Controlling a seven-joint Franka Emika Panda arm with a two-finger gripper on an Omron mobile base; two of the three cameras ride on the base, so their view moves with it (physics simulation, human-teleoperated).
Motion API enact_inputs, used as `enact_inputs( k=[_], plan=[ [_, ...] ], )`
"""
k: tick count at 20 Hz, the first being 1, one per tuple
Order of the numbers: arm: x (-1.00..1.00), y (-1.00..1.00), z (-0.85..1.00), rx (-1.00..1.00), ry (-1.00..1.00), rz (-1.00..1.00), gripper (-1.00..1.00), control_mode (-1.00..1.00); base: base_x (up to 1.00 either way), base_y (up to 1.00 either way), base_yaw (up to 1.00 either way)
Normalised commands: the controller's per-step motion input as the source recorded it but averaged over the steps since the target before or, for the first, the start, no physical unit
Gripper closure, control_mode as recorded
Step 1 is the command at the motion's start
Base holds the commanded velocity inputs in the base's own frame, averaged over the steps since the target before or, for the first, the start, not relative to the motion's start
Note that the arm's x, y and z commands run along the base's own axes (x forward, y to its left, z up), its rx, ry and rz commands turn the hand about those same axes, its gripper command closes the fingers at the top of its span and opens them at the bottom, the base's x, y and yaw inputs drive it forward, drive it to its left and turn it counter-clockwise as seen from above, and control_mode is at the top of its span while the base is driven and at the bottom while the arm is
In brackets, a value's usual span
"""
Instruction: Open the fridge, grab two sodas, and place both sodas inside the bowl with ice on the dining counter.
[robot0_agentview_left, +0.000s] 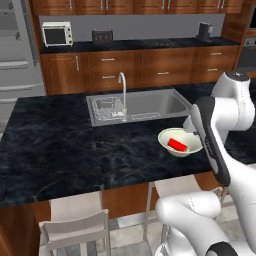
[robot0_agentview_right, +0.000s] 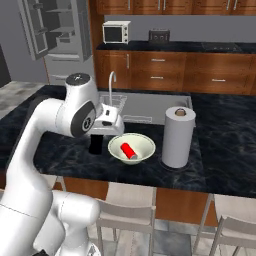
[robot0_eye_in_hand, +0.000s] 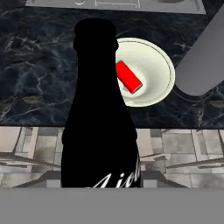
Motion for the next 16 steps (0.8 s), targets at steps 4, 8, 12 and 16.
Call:
enact_inputs(
  k=[4, 8, 12, 16],
  plan=[
    [0.44, -0.11, -0.39, 0.01, 0.04, 0.00, 1.00, -1.00, 0.00, 0.00, 0.00],
    [0.44, -0.22, -0.26, 0.06, 0.00, 0.00, 1.00, -1.00, 0.00, 0.00, 0.00],
    [0.38, -0.22, -0.32, 0.03, 0.00, 0.00, 1.00, -1.00, 0.00, 0.00, 0.00],
    [0.22, -0.08, -0.38, 0.00, 0.00, 0.00, 1.00, -1.00, 0.00, 0.00, 0.00]
  ],
)
